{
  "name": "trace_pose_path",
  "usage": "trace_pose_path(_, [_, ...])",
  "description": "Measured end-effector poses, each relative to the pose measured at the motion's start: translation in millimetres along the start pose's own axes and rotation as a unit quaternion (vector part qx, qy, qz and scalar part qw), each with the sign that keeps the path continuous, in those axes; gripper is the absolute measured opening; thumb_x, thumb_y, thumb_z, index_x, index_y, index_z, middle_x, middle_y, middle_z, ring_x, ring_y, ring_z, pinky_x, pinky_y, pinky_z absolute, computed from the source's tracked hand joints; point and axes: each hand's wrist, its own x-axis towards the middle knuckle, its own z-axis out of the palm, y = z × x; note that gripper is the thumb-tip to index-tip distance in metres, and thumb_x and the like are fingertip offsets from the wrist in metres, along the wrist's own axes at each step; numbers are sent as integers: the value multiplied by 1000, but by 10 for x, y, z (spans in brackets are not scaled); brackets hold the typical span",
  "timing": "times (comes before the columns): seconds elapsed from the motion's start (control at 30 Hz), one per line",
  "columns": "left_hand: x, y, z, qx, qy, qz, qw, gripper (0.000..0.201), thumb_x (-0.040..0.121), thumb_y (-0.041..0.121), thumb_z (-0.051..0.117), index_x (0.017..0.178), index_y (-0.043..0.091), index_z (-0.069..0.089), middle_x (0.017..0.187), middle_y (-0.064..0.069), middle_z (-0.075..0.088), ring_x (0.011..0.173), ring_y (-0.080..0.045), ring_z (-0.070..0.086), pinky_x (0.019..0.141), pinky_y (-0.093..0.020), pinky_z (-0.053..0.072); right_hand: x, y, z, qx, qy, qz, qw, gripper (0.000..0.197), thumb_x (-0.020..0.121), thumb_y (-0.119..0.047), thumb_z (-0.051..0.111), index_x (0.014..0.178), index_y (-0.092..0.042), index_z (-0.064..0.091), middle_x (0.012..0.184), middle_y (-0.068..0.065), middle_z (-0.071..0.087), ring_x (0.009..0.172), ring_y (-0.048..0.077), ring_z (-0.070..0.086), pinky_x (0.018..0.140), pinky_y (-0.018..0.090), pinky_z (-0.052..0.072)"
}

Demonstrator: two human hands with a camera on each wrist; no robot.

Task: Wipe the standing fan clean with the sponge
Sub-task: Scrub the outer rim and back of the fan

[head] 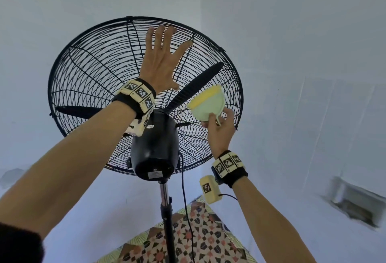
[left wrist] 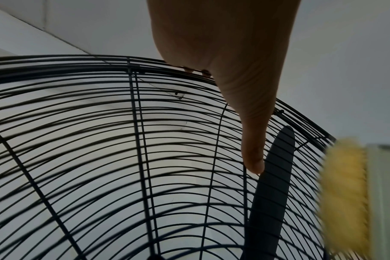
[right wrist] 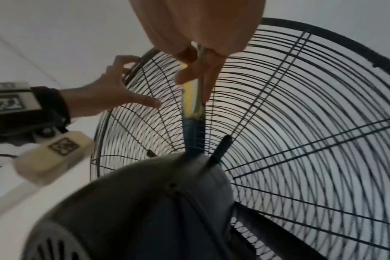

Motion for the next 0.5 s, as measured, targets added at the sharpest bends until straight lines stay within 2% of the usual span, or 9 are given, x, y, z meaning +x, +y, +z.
trace_pose_path(0.07, [27, -59, -18, -4, 0, 1, 1000, 133, 51, 64, 95, 158, 31, 23, 160, -25, 25, 149, -49, 23, 123, -64, 15, 59, -139, 8, 47, 37, 6, 998, 26, 99, -3, 59, 121, -11, 49, 111, 14, 68, 69, 27, 76, 60, 28, 61])
trace_pose_path(0.1, [39, -102, -31, -9, 5, 8, 1000, 129, 53, 63, 94, 156, 30, 25, 160, -23, 27, 148, -47, 24, 123, -62, 18, 55, -196, 18, 57, 29, 8, 998, 26, 99, -3, 60, 120, -12, 49, 108, 9, 69, 70, 28, 76, 60, 29, 61])
trace_pose_path(0.2, [38, -258, -71, -25, 30, 27, 999, 123, 55, 58, 95, 154, 25, 31, 155, -19, 33, 144, -43, 31, 118, -58, 25, -27, -248, 116, -1, -84, -15, 996, 26, 98, -3, 61, 119, -12, 48, 104, 1, 68, 78, 23, 77, 58, 31, 62])
trace_pose_path(0.3, [-51, -411, -95, -37, 28, -27, 999, 121, 54, 59, 95, 153, 26, 32, 153, -19, 34, 143, -43, 30, 116, -63, 21, -48, -200, 283, -72, -177, -61, 980, 24, 99, -8, 62, 118, -18, 49, 109, 9, 68, 92, 17, 74, 59, 33, 63])
trace_pose_path(0.37, [-97, -481, -127, -35, 14, -61, 997, 121, 55, 59, 94, 152, 26, 31, 153, -18, 34, 142, -42, 31, 116, -66, 21, -38, -174, 387, -104, -217, -80, 967, 23, 101, -15, 63, 117, -24, 49, 116, 18, 69, 102, 27, 73, 57, 32, 63])
trace_pose_path(0.43, [-104, -529, -154, -33, 0, -70, 997, 117, 56, 57, 94, 150, 25, 33, 149, -17, 37, 140, -42, 34, 115, -62, 25, -20, -144, 461, -141, -241, -93, 956, 20, 102, -22, 62, 116, -28, 49, 116, 20, 70, 100, 29, 74, 56, 37, 64])
trace_pose_path(0.5, [-92, -547, -169, -36, 3, -72, 997, 114, 56, 56, 94, 147, 24, 35, 145, -16, 40, 137, -41, 37, 112, -59, 29, -9, -102, 479, -183, -246, -101, 946, 19, 103, -26, 59, 119, -25, 49, 111, 13, 67, 94, 26, 73, 56, 43, 64])
